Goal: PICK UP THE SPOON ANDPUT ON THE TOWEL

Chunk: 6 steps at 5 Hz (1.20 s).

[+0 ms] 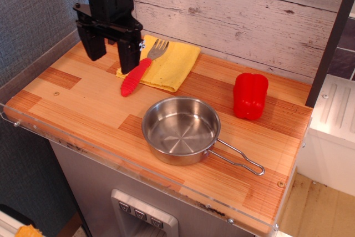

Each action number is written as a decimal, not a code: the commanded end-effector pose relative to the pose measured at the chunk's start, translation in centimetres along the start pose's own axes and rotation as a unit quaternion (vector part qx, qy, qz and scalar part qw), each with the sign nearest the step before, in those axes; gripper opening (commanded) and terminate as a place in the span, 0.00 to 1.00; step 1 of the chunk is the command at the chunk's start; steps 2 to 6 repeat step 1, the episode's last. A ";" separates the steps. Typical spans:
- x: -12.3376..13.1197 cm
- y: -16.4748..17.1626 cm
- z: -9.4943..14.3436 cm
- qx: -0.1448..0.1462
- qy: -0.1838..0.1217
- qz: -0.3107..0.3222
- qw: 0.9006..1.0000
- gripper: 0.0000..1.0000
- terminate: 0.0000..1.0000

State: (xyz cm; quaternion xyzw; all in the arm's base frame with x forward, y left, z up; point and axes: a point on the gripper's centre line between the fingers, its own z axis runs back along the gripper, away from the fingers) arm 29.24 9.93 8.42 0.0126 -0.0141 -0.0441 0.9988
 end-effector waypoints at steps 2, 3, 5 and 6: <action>0.4 0.4 1.6 0.010 -0.024 0.000 1.000 1.00 1.00; 0.4 0.4 1.6 0.010 -0.024 0.000 1.000 1.00 1.00; 0.4 0.4 1.6 0.010 -0.024 0.000 1.000 1.00 1.00; 0.4 0.4 1.6 0.010 -0.024 0.000 1.000 1.00 1.00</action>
